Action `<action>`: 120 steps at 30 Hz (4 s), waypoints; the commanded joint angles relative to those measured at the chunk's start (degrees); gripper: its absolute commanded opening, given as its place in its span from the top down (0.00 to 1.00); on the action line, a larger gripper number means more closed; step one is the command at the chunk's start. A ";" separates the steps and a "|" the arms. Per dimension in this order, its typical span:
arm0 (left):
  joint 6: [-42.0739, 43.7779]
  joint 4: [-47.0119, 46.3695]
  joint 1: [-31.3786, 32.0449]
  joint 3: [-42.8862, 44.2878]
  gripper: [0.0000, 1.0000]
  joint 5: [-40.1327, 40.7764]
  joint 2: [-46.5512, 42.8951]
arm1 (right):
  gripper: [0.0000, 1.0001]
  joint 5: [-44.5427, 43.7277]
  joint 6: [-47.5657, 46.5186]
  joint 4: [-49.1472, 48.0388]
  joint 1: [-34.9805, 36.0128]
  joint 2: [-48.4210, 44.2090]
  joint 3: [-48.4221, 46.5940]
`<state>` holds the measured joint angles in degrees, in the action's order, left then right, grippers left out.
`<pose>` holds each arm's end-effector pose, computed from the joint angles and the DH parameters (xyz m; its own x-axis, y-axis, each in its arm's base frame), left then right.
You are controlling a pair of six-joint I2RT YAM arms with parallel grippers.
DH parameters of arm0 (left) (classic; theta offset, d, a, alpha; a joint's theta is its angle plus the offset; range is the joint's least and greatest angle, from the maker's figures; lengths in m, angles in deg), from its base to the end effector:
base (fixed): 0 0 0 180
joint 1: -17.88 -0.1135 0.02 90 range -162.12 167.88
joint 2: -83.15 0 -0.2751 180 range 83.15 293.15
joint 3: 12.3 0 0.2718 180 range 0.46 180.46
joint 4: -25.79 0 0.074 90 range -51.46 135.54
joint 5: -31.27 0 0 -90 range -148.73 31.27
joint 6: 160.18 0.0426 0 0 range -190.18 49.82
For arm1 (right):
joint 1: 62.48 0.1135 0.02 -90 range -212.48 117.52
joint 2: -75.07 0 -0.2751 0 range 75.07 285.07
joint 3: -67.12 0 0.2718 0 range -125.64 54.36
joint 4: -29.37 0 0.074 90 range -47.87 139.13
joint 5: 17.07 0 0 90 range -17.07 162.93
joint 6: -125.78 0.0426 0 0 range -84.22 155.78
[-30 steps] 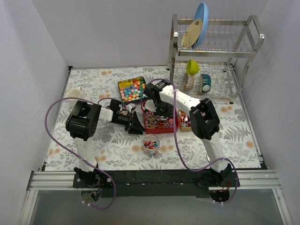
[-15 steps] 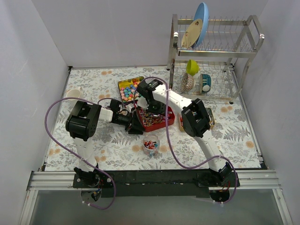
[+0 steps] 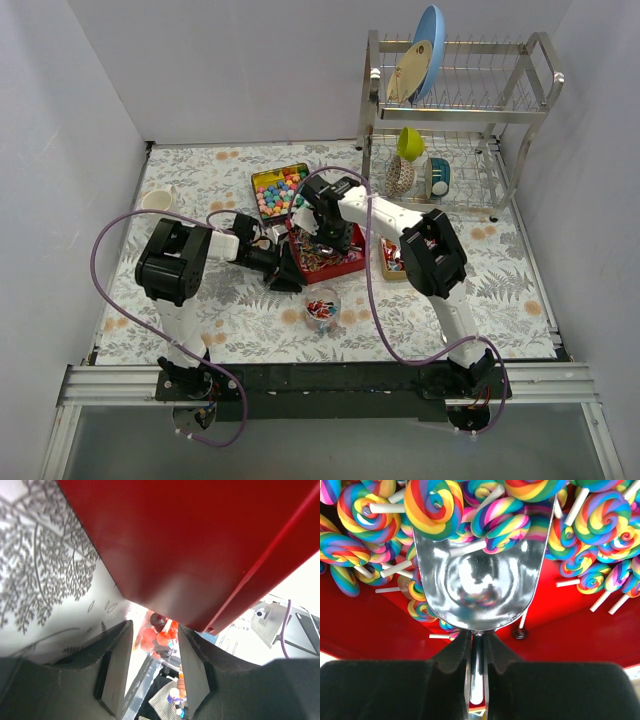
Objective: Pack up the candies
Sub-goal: Scoop the fake candies from the storage box, then place the fake candies in the packing bottle.
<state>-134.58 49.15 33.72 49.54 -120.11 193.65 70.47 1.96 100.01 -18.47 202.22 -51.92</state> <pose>0.3025 -0.1247 0.0773 -0.7484 -0.2367 0.6196 -0.6561 0.4013 -0.6392 0.3450 0.3308 0.1801 -0.2030 -0.9693 -0.1386 -0.9643 0.2225 -0.1436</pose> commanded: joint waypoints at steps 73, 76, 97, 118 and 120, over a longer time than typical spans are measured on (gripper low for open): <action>22.83 28.51 -14.34 11.65 0.40 19.72 -17.51 | 0.99 -7.11 -32.71 10.66 7.75 -41.81 23.93; 22.30 27.89 -15.04 11.48 0.40 20.34 -18.12 | 0.99 -10.45 -31.48 12.51 10.83 -40.23 22.00; 19.14 26.48 -15.40 14.12 0.39 19.90 -19.71 | 0.99 -38.22 -31.66 16.99 25.69 -34.70 20.68; 17.91 25.95 -15.40 13.85 0.38 17.53 -21.64 | 0.99 -45.79 -30.25 16.99 31.14 -32.23 20.76; 17.56 25.78 -15.31 13.50 0.38 17.44 -22.17 | 0.99 -46.06 -29.81 16.99 31.49 -32.41 20.76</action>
<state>-116.53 75.79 18.46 62.48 -100.73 176.10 28.02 -25.23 115.58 12.15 169.42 -30.17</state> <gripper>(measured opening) 0.616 0.166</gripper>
